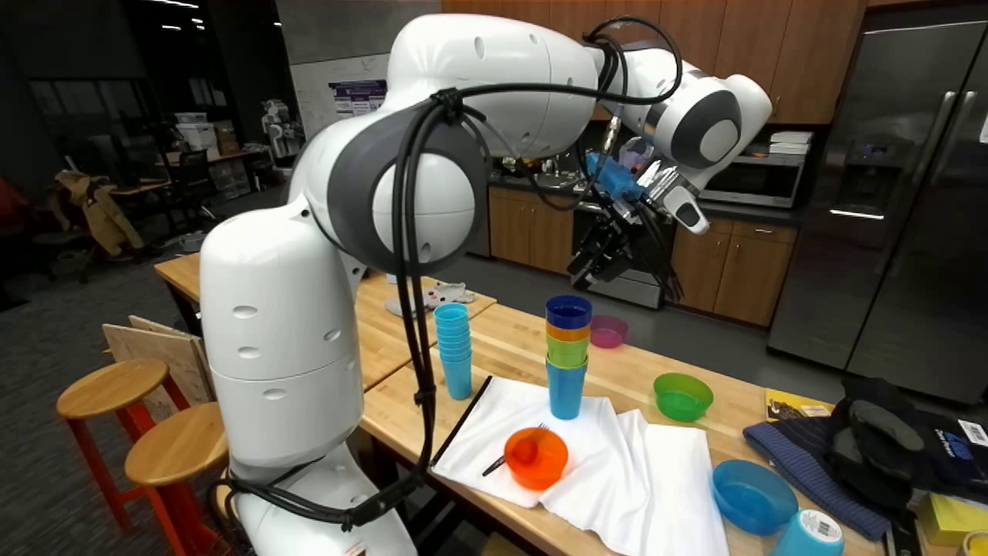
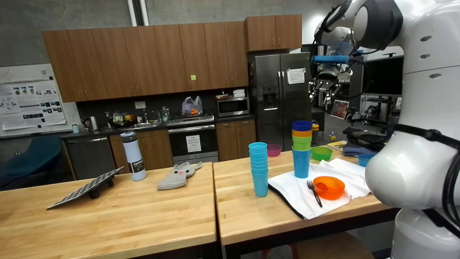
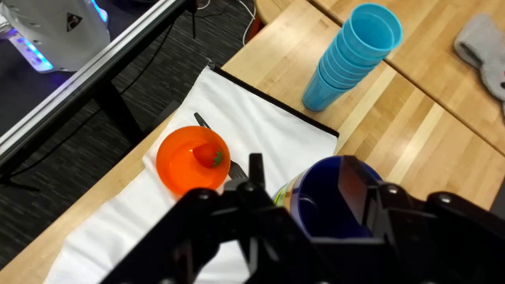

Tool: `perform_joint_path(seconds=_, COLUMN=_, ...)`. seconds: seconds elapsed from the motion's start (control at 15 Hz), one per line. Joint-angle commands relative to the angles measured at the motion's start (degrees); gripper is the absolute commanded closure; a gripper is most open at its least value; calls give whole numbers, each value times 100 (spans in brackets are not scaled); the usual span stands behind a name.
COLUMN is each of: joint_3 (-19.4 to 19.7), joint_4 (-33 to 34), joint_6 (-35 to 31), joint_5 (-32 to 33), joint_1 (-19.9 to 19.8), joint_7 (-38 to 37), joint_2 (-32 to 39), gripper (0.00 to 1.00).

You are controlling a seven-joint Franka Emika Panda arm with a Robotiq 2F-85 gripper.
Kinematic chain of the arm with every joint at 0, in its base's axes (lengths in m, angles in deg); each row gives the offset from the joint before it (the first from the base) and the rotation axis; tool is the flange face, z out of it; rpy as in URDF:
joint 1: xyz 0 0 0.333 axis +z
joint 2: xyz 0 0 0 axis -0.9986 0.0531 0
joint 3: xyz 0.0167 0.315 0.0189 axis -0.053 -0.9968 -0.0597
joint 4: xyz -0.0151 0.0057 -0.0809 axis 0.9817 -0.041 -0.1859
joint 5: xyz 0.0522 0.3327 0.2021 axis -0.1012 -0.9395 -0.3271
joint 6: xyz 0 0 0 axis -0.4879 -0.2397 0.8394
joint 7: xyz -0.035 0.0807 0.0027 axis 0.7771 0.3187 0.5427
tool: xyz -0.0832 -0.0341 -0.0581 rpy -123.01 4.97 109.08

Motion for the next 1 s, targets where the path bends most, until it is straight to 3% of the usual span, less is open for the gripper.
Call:
perform_joint_path(seconds=0.0, joint_3=-186, joint_4=-102, joint_6=510, joint_5=482, joint_1=176, joint_7=669, joint_2=-360, gripper=16)
perform_joint_path(seconds=0.13, joint_3=-328, joint_4=-288, joint_6=816, joint_5=742, joint_1=318, joint_7=1005, joint_2=-632, gripper=2)
perform_joint_path(seconds=0.2, joint_3=-403, joint_4=-411, joint_6=918, joint_5=905, joint_1=392, joint_7=1180, joint_2=-792, gripper=0)
perform_joint_path(seconds=0.4, joint_3=-647, joint_4=-512, joint_6=1221, joint_5=1491, joint_1=603, joint_7=1741, joint_2=-995, gripper=0)
perform_joint_path(seconds=0.73, joint_3=-1176, joint_4=-501, joint_6=1192, joint_5=2372, joint_1=1060, joint_7=2367, joint_2=-976, gripper=0)
perform_joint_path(seconds=0.93, joint_3=-1457, joint_4=-471, joint_6=907, joint_5=2119, joint_1=1317, joint_7=2106, joint_2=-797, gripper=0)
